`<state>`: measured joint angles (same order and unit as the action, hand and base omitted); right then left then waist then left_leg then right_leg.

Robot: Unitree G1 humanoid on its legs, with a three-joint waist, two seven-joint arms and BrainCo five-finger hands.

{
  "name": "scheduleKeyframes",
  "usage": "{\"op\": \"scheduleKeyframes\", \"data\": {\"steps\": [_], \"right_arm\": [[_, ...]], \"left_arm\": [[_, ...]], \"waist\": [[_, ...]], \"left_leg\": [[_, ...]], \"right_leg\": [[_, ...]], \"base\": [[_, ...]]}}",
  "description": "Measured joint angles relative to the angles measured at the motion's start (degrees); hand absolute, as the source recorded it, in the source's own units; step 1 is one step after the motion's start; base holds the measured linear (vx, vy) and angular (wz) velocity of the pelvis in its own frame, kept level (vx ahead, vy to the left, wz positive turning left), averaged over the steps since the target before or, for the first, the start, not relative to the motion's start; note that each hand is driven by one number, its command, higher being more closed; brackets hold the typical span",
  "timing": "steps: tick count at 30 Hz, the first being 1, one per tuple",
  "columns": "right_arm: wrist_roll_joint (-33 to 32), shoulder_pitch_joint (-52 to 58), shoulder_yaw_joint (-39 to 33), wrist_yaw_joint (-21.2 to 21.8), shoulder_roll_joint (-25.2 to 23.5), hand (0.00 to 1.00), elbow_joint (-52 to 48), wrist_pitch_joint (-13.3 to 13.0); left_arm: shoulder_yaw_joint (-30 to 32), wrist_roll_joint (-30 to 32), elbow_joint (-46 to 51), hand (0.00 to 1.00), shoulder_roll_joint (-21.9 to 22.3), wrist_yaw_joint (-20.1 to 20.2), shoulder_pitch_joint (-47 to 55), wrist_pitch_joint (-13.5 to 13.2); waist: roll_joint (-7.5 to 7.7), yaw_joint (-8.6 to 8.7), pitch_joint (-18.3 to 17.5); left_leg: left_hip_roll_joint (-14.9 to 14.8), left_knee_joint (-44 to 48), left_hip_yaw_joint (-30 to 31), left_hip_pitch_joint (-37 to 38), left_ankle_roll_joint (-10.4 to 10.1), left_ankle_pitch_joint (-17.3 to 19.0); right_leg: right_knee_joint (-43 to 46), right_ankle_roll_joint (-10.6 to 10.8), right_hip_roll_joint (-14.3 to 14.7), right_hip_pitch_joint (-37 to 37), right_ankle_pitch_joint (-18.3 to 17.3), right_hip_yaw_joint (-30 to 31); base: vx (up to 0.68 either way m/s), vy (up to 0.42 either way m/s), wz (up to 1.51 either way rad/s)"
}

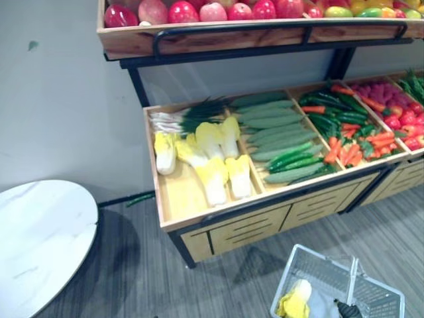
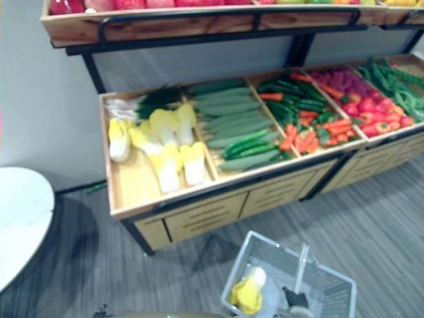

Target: Pick vegetable in the basket

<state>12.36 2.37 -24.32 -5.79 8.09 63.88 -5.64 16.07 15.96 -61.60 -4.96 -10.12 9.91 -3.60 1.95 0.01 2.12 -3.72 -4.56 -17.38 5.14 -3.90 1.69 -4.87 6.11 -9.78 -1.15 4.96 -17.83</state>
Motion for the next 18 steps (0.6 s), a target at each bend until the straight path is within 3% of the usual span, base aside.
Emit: {"op": "scheduleKeyframes", "data": {"steps": [1,3,6,8,9,10,11,12,13,14,16,18], "right_arm": [[-0.1,-0.2,0.0,0.0,0.0,1.0,0.0,0.0],[-1.3,-0.5,-0.7,-0.1,0.8,1.0,-0.4,-0.5],[-2.5,-0.6,-2.4,-0.1,0.4,1.0,-0.6,-0.9],[-3.9,-0.7,-2.1,-0.1,-0.3,1.0,-2.5,-1.0],[-4.0,-1.3,-1.2,0.0,-0.3,1.0,-3.0,-1.1],[-4.0,-1.8,-1.0,0.1,-0.5,1.0,-3.4,-1.2],[-4.2,-2.6,-1.1,-0.1,-0.6,1.0,-3.9,-1.2],[-4.5,-2.7,-1.4,-0.2,-0.4,1.0,-3.9,-1.1],[-4.5,-2.3,-1.4,-0.1,0.1,1.0,-3.6,-1.0],[-4.4,-2.2,-1.0,-0.1,-0.1,1.0,-3.1,-1.0],[-4.3,-2.2,-0.3,-0.1,-0.2,1.0,-2.8,-1.2],[-4.1,-2.7,-0.1,0.0,-0.1,1.0,-2.7,-1.0]], "left_arm": [[-0.4,0.0,0.0,0.0,0.0,0.2,-0.3,-0.1],[-3.2,0.0,0.1,0.0,-0.6,0.6,-1.6,-0.3],[-5.6,0.0,0.0,0.0,-1.7,1.0,-2.1,-0.7],[-5.6,0.2,-0.7,0.0,-2.8,1.2,-2.5,-0.8],[-5.4,0.3,-1.0,0.0,-3.3,1.2,-2.4,-0.9],[-5.1,0.5,-1.1,0.0,-3.4,1.2,-2.8,-0.9],[-4.9,0.7,-0.4,0.0,-4.2,1.3,-3.3,-0.9],[-4.8,0.7,0.1,0.0,-4.6,1.3,-3.4,-0.9],[-4.4,0.8,0.6,0.0,-4.9,1.4,-3.2,-0.9],[-4.3,0.8,0.7,0.0,-5.1,1.5,-2.6,-0.8],[-4.3,0.8,0.7,0.0,-5.1,1.7,-1.8,-0.8],[-3.0,0.7,0.7,0.0,-4.4,1.8,-2.2,-0.8]], "waist": [[-0.23,0.03,0.6],[-0.37,0.27,2.3],[-0.19,0.72,2.8],[-0.23,0.84,3.3],[-2.36,0.72,3.4],[-2.29,0.79,4.3],[-2.06,1.63,6.0],[-1.92,1.71,6.5],[-1.12,1.35,6.8],[-0.98,1.34,6.8],[-0.33,1.33,6.9],[0.33,1.52,7.0]], "left_leg": [[0.0,2.0,-0.2,-0.4,0.2,1.1],[-1.7,12.6,-1.3,-4.8,1.0,6.8],[-1.7,15.0,-3.9,-6.1,1.4,8.7],[-2.5,14.9,-8.6,-6.6,1.8,9.3],[-4.7,14.5,-12.5,-6.9,3.4,8.5],[-5.6,14.5,-13.9,-6.9,3.7,8.4],[-6.2,13.8,-16.6,-6.5,4.2,7.8],[-6.2,13.2,-17.7,-5.8,4.4,7.3],[-6.4,12.1,-21.1,-4.4,4.7,6.4],[-7.0,11.9,-23.3,-3.5,4.6,6.2],[-8.0,12.8,-28.3,-2.0,4.6,6.2],[-7.8,13.3,-32.4,-0.9,4.1,5.9]], "right_leg": [[1.3,0.2,-0.5,0.3,-0.6,0.4],[9.9,1.4,-2.2,4.7,-3.5,2.6],[12.2,2.5,-2.4,7.6,-3.0,5.7],[10.6,3.1,-0.8,10.6,3.0,10.2],[5.7,3.6,1.1,11.0,9.0,11.7],[7.8,2.6,1.7,11.2,8.7,10.6],[18.4,-1.8,0.7,13.1,1.4,5.6],[23.5,-2.4,-0.4,13.5,-1.9,3.1],[31.2,-5.0,-2.6,13.0,-5.6,-2.5],[34.5,-5.9,-3.7,11.5,-6.2,-5.6],[36.1,-5.7,-5.9,8.8,-7.3,-9.9],[32.8,-5.8,-5.0,9.0,-7.9,-13.0]], "base": [[-0.04,0.027,-0.33],[-0.06,0.058,-0.3],[-0.05,0.077,-0.42],[-0.11,0.14,-1.23],[-0.13,0.101,-1.28],[-0.14,0.108,-1.29],[-0.12,0.098,-0.84],[-0.08,0.111,-1.09],[-0.02,0.063,-1.08],[0.01,0.018,-1.4],[-0.01,-0.069,-1.38],[-0.03,-0.121,-1.26]]}}
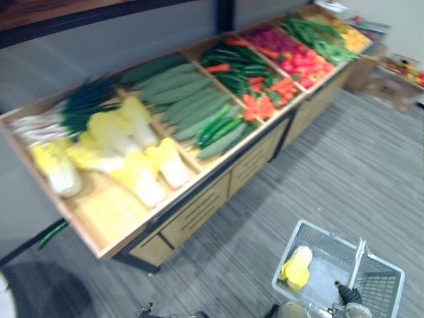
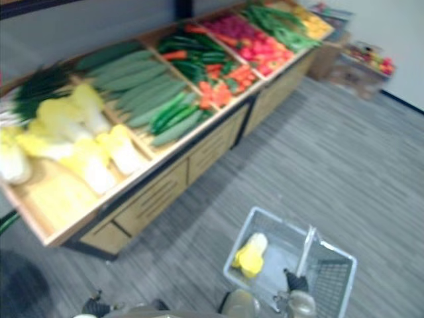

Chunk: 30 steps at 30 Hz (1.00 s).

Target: Pick vegetable in the basket

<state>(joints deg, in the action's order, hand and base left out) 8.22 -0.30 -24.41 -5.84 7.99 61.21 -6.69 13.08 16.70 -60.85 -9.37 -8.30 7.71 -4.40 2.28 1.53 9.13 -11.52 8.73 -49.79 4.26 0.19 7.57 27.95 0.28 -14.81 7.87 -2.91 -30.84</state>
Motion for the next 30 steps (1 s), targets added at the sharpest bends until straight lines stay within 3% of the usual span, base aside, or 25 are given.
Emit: {"op": "scheduleKeyframes", "data": {"steps": [2,5,7,8,10,11,12,13,14,15,18,22,23,24,25,30], "right_arm": [[0.6,-0.1,0.0,0.0,-0.1,1.0,0.7,0.3],[0.5,-1.6,0.0,-0.3,-1.0,1.0,0.9,1.3],[0.5,-1.2,0.3,-0.8,-1.0,1.0,0.8,1.3],[0.5,-0.9,1.3,-0.9,-1.1,1.0,0.8,1.1],[0.3,0.3,3.0,-1.1,-1.2,1.0,0.9,1.0],[0.2,0.5,3.7,-1.1,-1.2,1.0,0.9,1.0],[0.2,0.5,4.1,-1.1,-1.1,1.0,0.9,0.9],[0.3,0.5,4.5,-1.1,-0.9,1.0,1.0,0.8],[0.3,0.4,4.7,-1.1,-0.8,1.0,0.9,0.7],[0.3,0.2,5.4,-1.0,0.0,1.0,1.0,0.4],[0.4,0.0,6.9,-0.2,1.0,1.0,1.2,-0.2],[0.3,0.1,6.7,-0.1,1.3,1.0,2.3,-0.3],[0.3,0.1,6.7,-0.1,1.5,1.0,2.3,-0.4],[0.3,0.1,6.7,-0.1,1.8,1.0,2.3,-0.5],[0.3,1.2,6.5,0.0,0.8,1.0,2.2,-1.2],[-0.3,2.2,4.7,-0.1,0.4,1.0,2.2,-1.2]], "left_arm": [[0.4,0.0,0.1,0.0,1.5,0.2,-0.5,-0.1],[0.3,0.0,0.3,0.0,2.2,0.2,-1.8,0.1],[0.1,0.0,0.2,0.0,2.8,0.1,-1.5,0.0],[0.0,0.1,0.1,0.0,3.0,0.0,-1.7,0.0],[0.0,0.1,0.0,0.0,3.0,-0.3,-2.2,-0.1],[0.2,0.1,-0.2,0.0,3.0,-0.3,-2.5,0.0],[0.3,0.1,-0.3,0.0,3.0,-0.4,-2.4,0.0],[0.3,0.3,-0.6,0.0,3.1,-0.4,-2.4,0.0],[0.3,0.4,-0.6,0.0,3.2,-0.4,-2.2,0.0],[0.2,0.5,-0.5,0.0,3.7,-0.5,-1.7,-0.1],[0.2,0.4,-0.6,0.0,4.8,-0.9,-0.9,-0.5],[0.2,0.4,-0.6,0.0,4.8,-0.7,-0.9,-1.1],[0.1,0.5,-0.7,0.0,4.8,-0.7,-0.8,-1.2],[0.1,1.2,-0.8,0.0,4.8,-0.6,-0.8,-1.2],[0.0,2.8,-0.7,0.0,4.0,-0.7,-1.0,-1.2],[-1.8,4.4,-0.8,0.0,3.0,-0.6,-0.6,-1.1]], "waist": [[-1.27,-0.44,-0.8],[0.02,-0.21,1.2],[-0.75,-0.3,1.3],[-1.11,-0.04,1.2],[-1.62,0.01,1.0],[-1.94,0.03,1.0],[-2.09,0.03,1.1],[-2.4,-0.1,1.4],[-2.49,-0.21,1.6],[-1.97,-0.4,1.9],[-2.76,-0.53,2.0],[-3.53,-0.89,1.6],[-4.06,-0.91,1.5],[-5.58,-1.07,1.3],[-3.89,-1.53,0.7],[-1.74,-1.63,-0.6]], "left_leg": [[-0.4,-2.7,-3.3,0.0,-1.6,-1.6],[-1.5,-0.1,-10.8,0.2,-1.7,-1.7],[-3.9,2.0,-13.4,1.4,-1.9,-1.6],[-5.9,3.8,-14.1,1.7,-2.0,-1.6],[-9.9,8.8,-13.9,1.2,-2.4,-1.3],[-13.3,14.1,-13.7,0.8,-2.5,-1.3],[-14.5,16.1,-13.0,0.9,-2.8,-1.5],[-16.4,20.2,-8.6,0.9,-3.6,-2.7],[-16.4,21.6,-4.8,0.1,-3.9,-3.2],[-11.8,20.2,8.8,-1.4,-6.4,-0.9],[-2.1,13.0,31.4,-3.3,-7.9,2.9],[0.4,3.3,45.1,-5.0,-7.9,2.4],[0.3,1.9,45.6,-5.2,-8.0,1.0],[-0.5,0.6,45.6,-5.0,-8.7,0.0],[1.1,-0.5,44.0,-5.3,-7.6,1.0],[6.1,-4.4,40.9,-3.2,-5.6,0.4]], "right_leg": [[-13.3,0.5,5.1,-2.0,0.5,2.5],[-17.1,0.0,4.5,-1.6,-4.1,0.3],[-20.9,0.6,6.7,-3.1,-2.6,-0.7],[-24.6,0.7,9.1,-4.5,-0.9,0.4],[-27.9,-0.2,12.0,-5.4,0.3,1.7],[-28.9,-1.0,13.8,-5.6,0.8,3.4],[-29.3,-1.5,14.4,-6.1,1.0,4.3],[-29.8,-3.0,15.3,-7.5,1.9,6.6],[-29.5,-3.4,15.4,-8.0,2.2,8.1],[-29.0,-3.3,14.6,-8.5,2.2,11.3],[-28.7,-2.6,14.0,-8.6,2.5,17.1],[-28.8,-0.8,15.3,-7.7,3.0,22.1],[-28.9,-0.6,15.8,-7.3,3.2,22.7],[-29.0,-0.3,16.6,-7.1,3.3,23.5],[-31.3,1.3,14.7,-7.7,4.4,24.3],[-33.0,3.9,9.8,-7.7,6.1,25.9]], "base": [[-0.06,-0.224,-1.34],[-0.07,-0.246,-1.07],[-0.04,-0.261,-1.02],[-0.01,-0.264,-0.69],[-0.05,-0.231,-0.61],[-0.04,-0.149,-0.56],[0.03,-0.13,-0.79],[0.07,-0.104,-0.68],[0.1,-0.075,-1.06],[0.07,-0.007,-1.02],[0.05,0.051,-1.17],[0.0,0.154,-0.7],[-0.03,0.191,-0.67],[-0.03,0.288,-0.49],[-0.02,0.238,-0.39],[0.08,0.221,-0.16]]}}
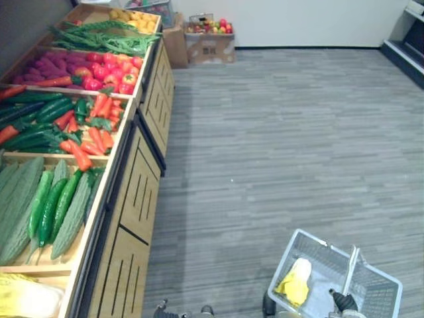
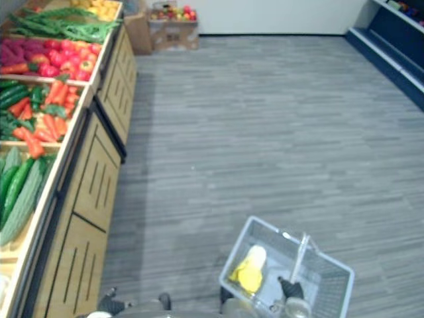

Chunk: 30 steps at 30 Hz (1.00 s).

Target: Pick vegetable in the basket

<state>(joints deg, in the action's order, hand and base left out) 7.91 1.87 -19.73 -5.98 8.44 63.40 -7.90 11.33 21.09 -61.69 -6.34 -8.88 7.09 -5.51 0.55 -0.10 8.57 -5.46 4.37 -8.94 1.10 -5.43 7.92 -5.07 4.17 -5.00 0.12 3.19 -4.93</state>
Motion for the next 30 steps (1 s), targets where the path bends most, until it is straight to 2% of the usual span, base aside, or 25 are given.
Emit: {"op": "scheduleKeyframes", "data": {"steps": [2,6,8,10,12,13,14,15,16,17,19,20,21,22,23,24,25,26,28,30], "right_arm": [[0.0,-0.1,-0.1,0.0,0.0,1.0,0.0,0.0],[0.0,-0.4,-0.3,0.1,0.0,1.0,0.0,0.2],[0.0,-0.5,-0.5,0.1,0.0,1.0,0.0,0.2],[0.0,-1.0,-1.4,0.1,-0.1,1.0,0.0,0.2],[-0.2,-2.1,-2.7,0.1,-0.3,1.0,-0.4,0.0],[-0.6,-2.3,-2.9,0.1,-0.3,1.0,-0.9,0.0],[-1.2,-2.5,-3.2,0.0,-0.4,1.0,-2.2,-0.3],[-1.2,-2.5,-3.4,0.0,-0.6,1.0,-2.5,-0.5],[-1.7,-2.3,-3.4,-0.1,-0.7,1.0,-2.5,-0.5],[-1.7,-2.3,-3.3,-0.1,-0.7,1.0,-2.5,-0.5],[-1.8,-2.7,-2.8,-0.1,-0.7,1.0,-2.4,-0.5],[-1.8,-2.9,-2.8,-0.1,-0.7,1.0,-2.4,-0.5],[-1.9,-3.4,-3.1,-0.1,-0.7,1.0,-2.4,-0.4],[-1.9,-3.5,-3.3,-0.1,-0.7,1.0,-2.4,-0.4],[-2.2,-3.6,-4.1,-0.1,-0.7,1.0,-2.4,-0.2],[-2.3,-3.8,-4.7,-0.1,-0.7,1.0,-2.3,0.0],[-2.3,-4.1,-4.7,-0.1,-0.5,1.0,-2.3,0.0],[-2.3,-5.3,-5.4,-0.2,-0.3,1.0,-2.4,-0.1],[-2.3,-5.5,-6.8,-0.2,-0.1,1.0,-2.4,-0.1],[-2.3,-4.6,-6.8,-0.3,0.7,1.0,-2.2,0.1]], "left_arm": [[-0.3,0.0,0.0,0.0,-0.1,0.1,0.0,0.0],[-1.1,0.0,0.0,0.0,-0.4,0.1,-0.6,0.0],[-2.0,0.0,0.0,0.0,-0.5,0.1,-1.0,-0.1],[-2.6,-0.1,0.0,0.0,-0.4,0.1,-1.0,0.0],[-3.1,-0.1,0.0,0.0,-0.4,0.1,-1.0,-0.1],[-3.1,-0.1,0.1,0.0,-0.4,0.1,-1.0,0.0],[-3.1,-0.2,0.1,0.0,-0.7,0.1,-0.9,0.0],[-3.0,-0.2,0.1,0.0,-0.9,0.1,-0.7,0.1],[-2.7,-0.6,0.0,0.0,-1.3,-0.1,-0.4,0.9],[-2.5,-0.7,0.0,0.0,-1.3,-0.1,-0.4,0.9],[-1.9,-0.8,-0.1,0.0,-1.1,-0.3,-0.8,1.1],[-1.9,-0.8,-0.2,0.0,-0.9,-0.4,-1.0,1.1],[-1.8,-0.8,-0.7,0.0,-0.6,-0.4,-2.1,1.1],[-1.8,-0.7,-0.9,0.0,-0.6,-0.4,-2.4,1.1],[-1.2,-0.7,-1.2,0.0,-0.5,-0.5,-3.3,1.1],[0.0,-0.7,-1.3,0.0,-0.3,-0.7,-3.9,1.1],[0.4,-0.7,-1.7,0.0,0.2,-0.9,-4.2,1.1],[0.4,-0.7,-2.1,0.0,0.8,-0.8,-5.7,0.8],[0.4,-0.7,-1.7,0.0,1.2,-0.8,-5.7,0.7],[0.3,-0.7,-1.5,0.0,1.3,-0.9,-5.6,0.7]], "waist": [[-0.19,-0.05,-0.2],[-0.43,0.0,-0.4],[-0.39,-0.02,-0.4],[-0.37,-0.12,-0.3],[-0.59,-0.15,0.8],[-0.51,-0.13,1.5],[0.31,-0.16,2.4],[0.25,0.14,2.7],[1.48,0.63,2.6],[1.55,0.63,2.6],[1.1,0.8,2.9],[0.87,0.96,3.1],[0.37,1.46,3.5],[0.29,1.48,3.6],[0.26,1.5,4.1],[0.05,1.46,4.2],[-0.76,1.52,4.5],[-1.77,1.51,5.3],[-1.9,1.66,5.4],[-2.09,1.71,4.8]], "left_leg": [[0.9,-0.7,-1.4,0.6,0.7,-0.4],[2.5,-2.2,-3.4,2.3,0.7,-0.4],[2.7,-2.2,-4.1,3.0,0.7,-0.4],[2.6,-2.2,-4.6,4.3,0.8,-0.4],[2.2,-2.2,-6.0,7.2,2.5,1.4],[2.3,-2.3,-6.4,7.9,2.9,2.1],[3.0,-2.3,-6.7,9.5,3.5,2.9],[3.2,-2.3,-6.6,10.1,4.0,3.2],[3.6,-2.2,-6.3,11.2,4.2,3.9],[3.5,-2.2,-6.3,11.2,4.1,4.0],[1.9,-2.1,-6.3,10.8,3.1,4.3],[1.3,-2.3,-6.3,10.7,2.7,4.3],[-0.1,-2.3,-6.0,10.3,1.4,4.8],[-0.3,-2.3,-5.9,10.4,1.0,5.0],[-1.4,-2.3,-5.8,11.2,-0.5,5.9],[-3.2,-2.3,-5.8,12.2,-2.1,6.9],[-4.5,-2.4,-5.6,12.4,-2.6,7.3],[-5.6,-1.8,-4.8,12.8,-3.4,5.7],[-6.2,0.0,-3.3,13.2,-4.7,3.6],[-7.5,9.3,-0.9,10.2,-5.1,0.0]], "right_leg": [[-0.2,0.4,-0.8,0.3,0.5,1.1],[-0.6,1.1,-1.9,0.6,0.5,2.5],[1.3,2.1,-2.2,1.0,-0.3,2.4],[7.9,2.4,-2.4,3.1,-3.5,2.4],[25.7,2.7,-2.8,9.6,-8.1,1.6],[30.6,2.6,-3.2,11.3,-8.5,1.2],[39.5,2.6,-4.9,14.9,-8.4,0.1],[42.7,2.5,-6.0,16.4,-8.5,-0.7],[45.0,1.2,-7.5,17.7,-9.9,-2.4],[44.3,1.0,-7.5,17.7,-10.0,-2.6],[30.0,1.6,-5.5,17.7,-8.9,-3.4],[25.5,2.1,-4.9,17.6,-7.9,-3.3],[15.7,2.2,-4.3,17.7,-3.9,-2.5],[14.1,2.3,-4.3,17.7,-2.8,-2.3],[9.9,2.8,-4.4,17.6,0.6,-1.9],[10.7,2.9,-3.5,17.4,5.4,-3.2],[12.8,2.4,-2.5,17.7,5.7,-4.0],[21.7,0.4,-1.6,21.4,-0.5,-4.0],[29.2,-1.4,-2.1,23.0,-5.2,-4.5],[33.1,-2.3,-2.9,21.3,-11.1,-6.0]], "base": [[0.13,0.161,-0.28],[0.13,0.089,-0.24],[0.09,0.045,-0.15],[0.08,0.035,-0.17],[0.04,0.014,-0.18],[-0.03,0.023,-0.2],[-0.04,0.012,-0.08],[0.0,0.0,0.0],[0.05,-0.008,0.1],[0.09,-0.025,0.07],[0.19,-0.089,-0.02],[0.3,-0.171,0.04],[0.28,-0.17,0.06],[0.31,-0.228,0.08],[0.35,-0.277,-0.01],[0.35,-0.294,-0.01],[0.34,-0.288,0.0],[0.33,-0.294,-0.01],[0.33,-0.311,0.05],[0.35,-0.312,0.32]]}}
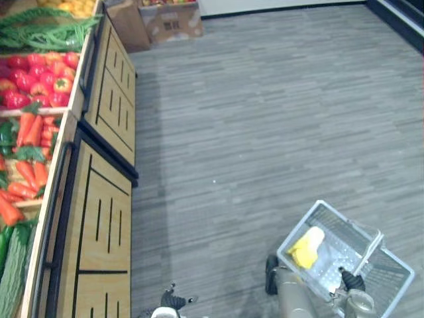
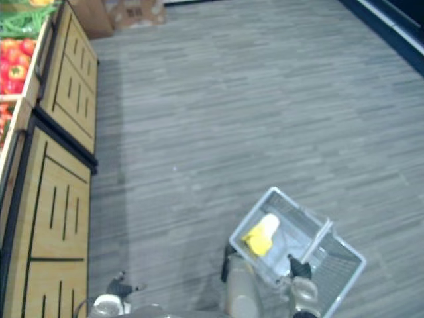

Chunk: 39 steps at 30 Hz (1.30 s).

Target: Pick vegetable in the basket

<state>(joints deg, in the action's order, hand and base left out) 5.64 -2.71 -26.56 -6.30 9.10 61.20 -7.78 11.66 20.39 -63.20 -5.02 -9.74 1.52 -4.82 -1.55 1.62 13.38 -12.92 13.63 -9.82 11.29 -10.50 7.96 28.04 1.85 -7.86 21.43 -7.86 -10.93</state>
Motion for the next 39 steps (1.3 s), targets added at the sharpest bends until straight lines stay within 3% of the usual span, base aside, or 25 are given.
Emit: {"op": "scheduleKeyframes", "data": {"steps": [2,3,5,7,9,12,15,17,19,20,22,23,24,25,26,27,28,29,31,33,36,37,39], "right_arm": [[0.0,0.5,0.1,-0.1,0.5,1.0,0.2,0.1],[0.0,1.1,1.7,-0.3,1.2,1.0,0.6,0.6],[0.1,1.1,2.3,-0.2,1.8,1.0,0.9,1.4],[0.8,2.4,2.4,-0.2,2.1,1.0,1.6,1.4],[1.2,3.1,2.4,-0.1,1.7,1.0,1.8,1.6],[1.2,3.3,2.2,-0.1,0.5,1.0,1.6,2.2],[1.3,5.0,2.4,-0.3,-0.9,1.0,-0.6,2.0],[1.3,5.8,2.8,-0.4,-1.3,1.0,-1.6,2.0],[1.3,7.3,4.0,-0.6,-1.7,1.0,-2.0,2.1],[1.3,7.7,4.3,-0.6,-2.8,1.0,-1.6,2.1],[2.4,6.8,4.6,-0.6,-3.9,1.0,-0.6,2.1],[2.9,6.5,4.5,-0.5,-3.7,1.0,0.9,2.0],[2.9,6.4,4.4,-0.6,-3.5,1.0,1.2,2.0],[2.9,6.1,4.3,-0.6,-3.1,1.0,1.3,1.8],[2.9,6.1,4.2,-0.6,-2.4,1.0,1.2,1.5],[2.9,6.1,4.2,-0.6,-2.1,1.0,1.2,1.4],[2.9,6.0,4.1,-0.6,-1.8,1.0,1.2,1.2],[2.9,6.0,4.1,-0.6,-1.7,1.0,1.1,1.1],[2.8,5.5,4.0,-0.6,-1.7,1.0,0.5,0.6],[2.2,4.1,2.6,-0.6,-2.0,1.0,0.4,-0.1],[1.6,3.8,0.7,-0.6,-2.3,1.0,0.3,-0.2],[1.0,3.9,-0.5,-0.6,-2.7,1.0,0.4,0.0],[0.7,4.0,-1.2,-0.6,-3.1,1.0,0.2,0.0]], "left_arm": [[0.1,0.0,0.2,0.0,0.0,0.1,0.0,0.0],[0.1,-0.1,0.6,0.0,-0.2,0.2,0.3,0.1],[0.4,-0.1,0.5,0.0,-0.1,0.3,0.9,0.0],[2.4,-0.2,0.6,0.0,0.3,0.3,1.1,0.0],[2.9,-1.2,1.5,0.0,0.4,0.4,1.1,-0.1],[4.0,-1.3,2.0,0.0,0.9,0.5,1.1,0.0],[4.9,-0.5,2.3,0.0,1.6,0.0,2.0,0.3],[6.8,-0.2,2.6,0.0,2.2,-0.1,2.5,0.3],[6.9,0.4,2.5,0.0,1.9,-0.2,3.3,0.4],[6.5,0.8,2.4,0.0,0.7,-0.1,4.1,0.3],[6.0,0.8,2.0,0.0,-0.7,0.0,4.4,0.4],[4.4,1.0,1.5,0.0,-2.0,0.1,4.5,0.4],[3.9,1.1,1.5,0.0,-2.0,0.1,4.6,0.5],[3.2,1.1,1.5,0.0,-2.1,0.1,4.9,0.5],[1.8,1.1,1.6,0.0,-2.4,0.1,5.4,0.6],[1.0,1.1,1.6,0.0,-2.7,0.1,5.6,0.6],[-0.3,1.1,1.6,0.0,-3.1,0.2,5.7,0.8],[-0.6,1.0,1.6,0.0,-3.1,0.3,5.7,0.9],[-1.6,0.4,1.7,0.0,-3.1,0.6,5.5,1.1],[-1.7,-0.1,1.6,0.0,-2.8,0.5,5.0,1.1],[0.1,-0.9,1.7,0.0,-1.7,0.5,4.2,1.1],[1.1,-1.8,1.7,0.0,-1.0,0.5,4.2,1.1],[2.4,-1.8,1.7,0.0,-0.6,0.5,4.4,1.1]], "waist": [[-0.24,0.03,-0.1],[0.29,-0.18,0.2],[0.05,-0.44,0.2],[0.28,-0.9,0.3],[0.31,-1.86,0.3],[0.49,-3.09,0.3],[0.62,-3.39,0.1],[0.73,-3.75,-0.1],[1.69,-3.94,-2.1],[4.12,-3.97,-3.8],[6.14,-4.12,-5.4],[6.96,-3.9,-6.8],[7.12,-3.96,-7.1],[7.08,-3.94,-7.1],[7.03,-3.44,-7.1],[6.55,-3.33,-6.8],[6.53,-3.19,-6.7],[6.29,-3.1,-6.5],[5.56,-2.94,-6.3],[5.33,-1.96,-6.3],[4.77,-1.69,-5.7],[4.35,-1.71,-5.3],[4.51,-1.85,-5.0]], "left_leg": [[-1.3,10.2,2.7,-5.0,-0.1,-4.2],[-3.8,24.7,3.3,-11.9,-0.2,-10.5],[-5.1,32.9,2.1,-14.9,-1.8,-9.0],[-4.4,37.0,-0.8,-19.3,-0.9,-5.1],[-4.0,33.9,-4.1,-23.1,-0.2,-2.7],[-2.0,18.0,-10.1,-25.2,1.4,-2.2],[3.1,-6.0,-11.2,-24.1,3.8,-7.6],[2.6,-9.6,-11.9,-24.1,4.7,-8.1],[1.9,-6.3,-17.9,-23.9,8.7,-12.3],[3.6,-5.0,-19.5,-24.1,10.4,-10.9],[5.7,-4.1,-18.6,-24.3,10.8,-8.3],[7.1,-3.3,-17.9,-23.9,11.1,-6.4],[7.7,-3.4,-17.8,-23.1,11.3,-5.8],[8.3,-3.5,-17.2,-21.8,11.8,-4.6],[9.4,-3.7,-16.1,-19.5,12.6,-3.1],[9.7,-4.0,-15.7,-18.3,12.9,-2.2],[10.3,-4.2,-14.7,-15.7,13.2,-1.1],[10.4,-4.5,-14.1,-14.3,13.1,-0.6],[10.5,-6.7,-12.4,-9.7,12.6,-0.1],[10.9,-8.3,-8.7,-6.7,12.1,0.2],[11.0,-9.3,-4.7,-4.5,10.9,1.1],[10.3,-8.9,-1.8,-3.4,9.7,2.5],[9.8,-7.7,-0.2,-3.0,8.4,4.1]], "right_leg": [[-0.5,-0.6,-0.1,-2.8,-2.1,-1.7],[-2.3,-1.7,-0.2,-7.2,-3.3,-3.4],[-4.3,-2.2,0.0,-11.1,-3.6,-4.3],[-10.1,-2.1,-0.1,-19.2,-3.6,-6.4],[-13.2,-2.0,-0.1,-22.7,-3.5,-8.2],[-16.2,-1.4,-0.6,-25.9,-3.2,-10.2],[-17.9,2.1,-2.3,-29.1,-4.4,-12.0],[-17.3,4.5,-3.1,-30.6,-5.8,-12.1],[-17.5,6.3,-5.3,-32.9,-6.9,-11.9],[-17.9,6.1,-7.0,-32.8,-6.1,-11.0],[-17.8,5.1,-8.5,-32.5,-1.8,-9.1],[-14.2,6.1,-9.7,-31.3,1.8,-6.9],[-11.2,6.3,-10.4,-30.2,3.2,-5.6],[-5.5,7.0,-11.3,-28.4,6.4,-3.7],[2.9,8.2,-12.6,-25.6,12.5,-1.2],[7.7,8.4,-13.2,-24.0,15.7,-0.1],[18.8,8.2,-13.6,-19.7,16.7,1.7],[23.0,7.4,-13.3,-17.9,15.6,1.9],[30.5,7.9,-10.5,-12.3,7.5,0.9],[25.4,6.0,-8.4,-7.7,0.5,-3.2],[12.1,5.1,-7.1,-6.2,-0.5,-4.9],[-0.2,5.6,-6.1,-6.9,0.4,-3.6],[-7.8,5.2,-5.9,-7.5,2.5,-1.8]], "base": [[0.37,-0.277,0.5],[0.45,-0.296,0.46],[0.37,-0.212,0.26],[0.34,-0.121,0.35],[0.27,-0.038,0.35],[0.27,0.049,0.24],[0.31,0.209,0.21],[0.31,0.299,0.07],[0.35,0.276,0.15],[0.43,0.289,0.15],[0.5,0.341,0.22],[0.53,0.387,0.33],[0.5,0.378,0.31],[0.38,0.291,0.34],[0.37,0.278,0.42],[0.35,0.231,0.53],[0.28,0.148,0.42],[0.37,0.153,0.52],[0.4,0.109,0.54],[0.38,-0.01,0.78],[0.31,-0.164,0.92],[0.36,-0.338,0.85],[0.29,-0.309,0.65]]}}
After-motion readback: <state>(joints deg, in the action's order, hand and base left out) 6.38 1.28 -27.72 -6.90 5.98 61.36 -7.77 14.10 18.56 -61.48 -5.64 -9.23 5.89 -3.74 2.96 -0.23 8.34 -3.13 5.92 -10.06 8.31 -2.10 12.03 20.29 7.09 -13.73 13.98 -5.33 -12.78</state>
